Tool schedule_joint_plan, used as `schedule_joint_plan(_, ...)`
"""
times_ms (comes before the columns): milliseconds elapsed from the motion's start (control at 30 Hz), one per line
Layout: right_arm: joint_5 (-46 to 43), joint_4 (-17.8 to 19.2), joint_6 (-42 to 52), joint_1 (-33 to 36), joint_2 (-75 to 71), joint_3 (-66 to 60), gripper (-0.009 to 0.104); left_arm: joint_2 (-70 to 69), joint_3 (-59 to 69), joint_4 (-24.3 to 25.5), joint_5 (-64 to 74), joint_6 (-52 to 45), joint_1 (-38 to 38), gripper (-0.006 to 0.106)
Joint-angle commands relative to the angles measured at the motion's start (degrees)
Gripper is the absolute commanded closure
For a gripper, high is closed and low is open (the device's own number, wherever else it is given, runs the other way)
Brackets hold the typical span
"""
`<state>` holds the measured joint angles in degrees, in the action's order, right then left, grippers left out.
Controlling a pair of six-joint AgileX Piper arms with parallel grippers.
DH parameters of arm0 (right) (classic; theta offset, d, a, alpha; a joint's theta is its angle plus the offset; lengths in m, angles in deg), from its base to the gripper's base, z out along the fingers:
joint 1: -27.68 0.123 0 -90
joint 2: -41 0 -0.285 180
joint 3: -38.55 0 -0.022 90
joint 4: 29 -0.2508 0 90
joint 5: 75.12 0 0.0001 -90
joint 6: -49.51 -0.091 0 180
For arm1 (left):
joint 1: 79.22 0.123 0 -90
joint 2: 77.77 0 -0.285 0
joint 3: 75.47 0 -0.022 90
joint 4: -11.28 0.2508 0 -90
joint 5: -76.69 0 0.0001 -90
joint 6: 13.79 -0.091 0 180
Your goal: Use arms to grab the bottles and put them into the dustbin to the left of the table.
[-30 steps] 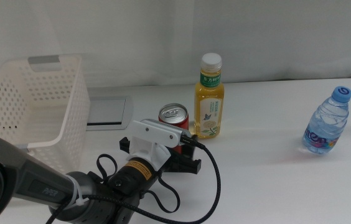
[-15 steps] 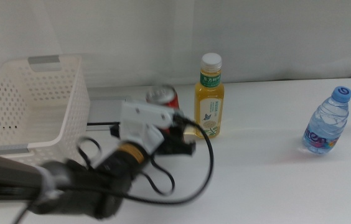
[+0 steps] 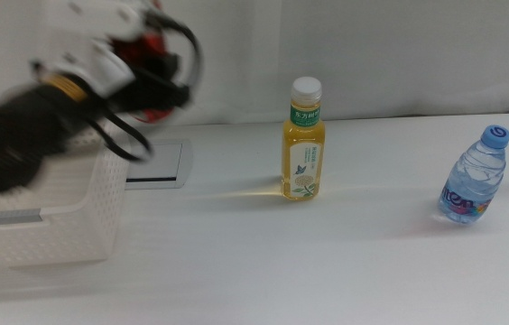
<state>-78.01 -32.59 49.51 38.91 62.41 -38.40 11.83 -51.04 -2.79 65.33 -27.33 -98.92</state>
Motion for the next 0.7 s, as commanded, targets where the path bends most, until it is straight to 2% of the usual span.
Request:
schedule_joint_plan(0,-0.63,0.13,0.44,-0.38,-0.18,-1.09,-0.008,-3.34,-3.73,0.08,7.04,-0.55,3.60,0.103)
schedule_joint_plan(167,-0.63,0.13,0.44,-0.38,-0.18,-1.09,-0.008,-5.30,-10.90,0.32,25.71,-0.64,12.05,0.103)
schedule_joint_plan(300,-0.63,0.13,0.44,-0.38,-0.18,-1.09,-0.008,-5.30,-15.18,1.24,35.32,1.85,17.13,0.103)
schedule_joint_plan(400,-0.68,0.13,0.44,-0.38,-0.18,-1.09,-0.008,-5.30,-16.87,9.25,39.32,10.18,19.33,0.103)
schedule_joint_plan(500,-1.04,0.13,0.44,-0.38,-0.18,-1.09,-0.008,-5.19,-17.48,22.00,43.02,20.99,19.76,0.103)
schedule_joint_plan(533,-1.12,0.13,0.44,-0.38,-0.18,-1.09,-0.008,-4.91,-17.48,24.86,44.39,24.14,19.76,0.103)
schedule_joint_plan(567,-1.12,0.13,0.44,-0.38,-0.18,-1.09,-0.008,-4.71,-17.48,26.28,45.75,26.07,19.76,0.103)
schedule_joint_plan(667,-1.26,0.13,0.44,-0.38,-0.18,-1.09,-0.008,-2.46,-17.48,25.27,48.12,26.49,19.76,0.103)
